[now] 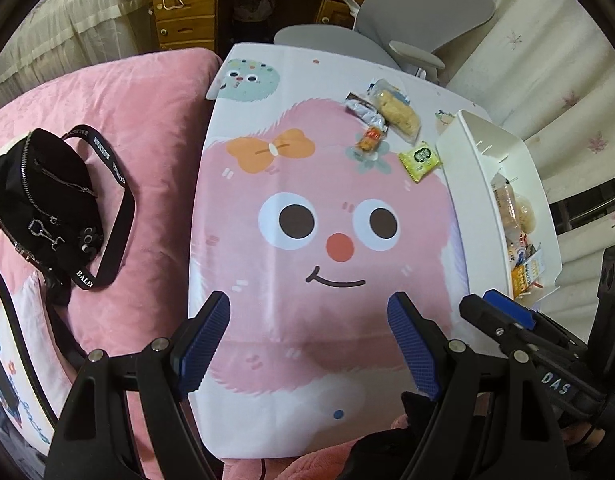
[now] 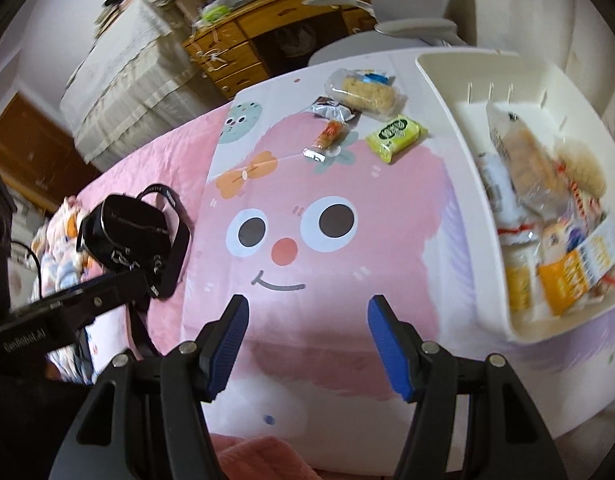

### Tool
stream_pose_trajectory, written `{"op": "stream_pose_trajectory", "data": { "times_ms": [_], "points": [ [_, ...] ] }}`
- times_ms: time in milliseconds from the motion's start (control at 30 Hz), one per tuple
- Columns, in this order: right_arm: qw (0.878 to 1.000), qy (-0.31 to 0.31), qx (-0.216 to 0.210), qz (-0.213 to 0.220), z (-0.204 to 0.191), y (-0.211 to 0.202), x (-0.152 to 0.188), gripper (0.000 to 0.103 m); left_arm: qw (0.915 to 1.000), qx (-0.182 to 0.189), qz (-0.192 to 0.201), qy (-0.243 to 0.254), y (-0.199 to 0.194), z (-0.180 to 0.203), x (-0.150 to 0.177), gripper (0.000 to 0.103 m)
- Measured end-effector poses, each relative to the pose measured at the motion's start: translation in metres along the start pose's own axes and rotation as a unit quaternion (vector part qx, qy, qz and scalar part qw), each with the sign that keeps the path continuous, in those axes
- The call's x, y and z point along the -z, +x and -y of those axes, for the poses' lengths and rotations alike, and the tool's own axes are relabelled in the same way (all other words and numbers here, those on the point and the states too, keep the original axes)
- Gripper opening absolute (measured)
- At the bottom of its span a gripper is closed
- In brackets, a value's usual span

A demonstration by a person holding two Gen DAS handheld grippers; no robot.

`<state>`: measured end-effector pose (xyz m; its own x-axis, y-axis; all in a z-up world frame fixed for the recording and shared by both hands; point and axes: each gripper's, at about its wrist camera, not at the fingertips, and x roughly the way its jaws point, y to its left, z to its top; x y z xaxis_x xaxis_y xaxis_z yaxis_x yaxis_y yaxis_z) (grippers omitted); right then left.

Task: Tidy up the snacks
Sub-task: 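Move both open tools back toward the remaining snacks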

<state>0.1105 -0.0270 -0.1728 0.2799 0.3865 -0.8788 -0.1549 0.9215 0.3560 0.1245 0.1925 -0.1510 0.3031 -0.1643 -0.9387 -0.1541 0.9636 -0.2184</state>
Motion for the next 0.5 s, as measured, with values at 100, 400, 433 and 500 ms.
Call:
{"op": "stream_pose_trajectory", "data": {
  "times_ms": [100, 400, 433, 500],
  "points": [
    [0.999, 0.033, 0.004, -0.009, 0.0, 0.004, -0.002, 0.062, 0.9999, 0.007, -0.014, 0.002, 0.012, -0.005, -0.008, 0.08],
    [0.994, 0.086, 0.069, -0.01, 0.009, 0.023, -0.019, 0.062, 0.9991, 0.011, -0.036, -0.021, 0.055, -0.008, -0.048, 0.08],
    [0.994, 0.086, 0.074, -0.005, 0.009, 0.025, -0.02, 0.062, 0.9989, 0.012, -0.038, -0.026, 0.059, -0.008, -0.053, 0.08],
    [0.993, 0.083, 0.082, 0.007, 0.009, 0.033, -0.026, 0.062, 0.9986, 0.011, -0.044, -0.027, 0.068, -0.004, -0.065, 0.08]
  ]
}}
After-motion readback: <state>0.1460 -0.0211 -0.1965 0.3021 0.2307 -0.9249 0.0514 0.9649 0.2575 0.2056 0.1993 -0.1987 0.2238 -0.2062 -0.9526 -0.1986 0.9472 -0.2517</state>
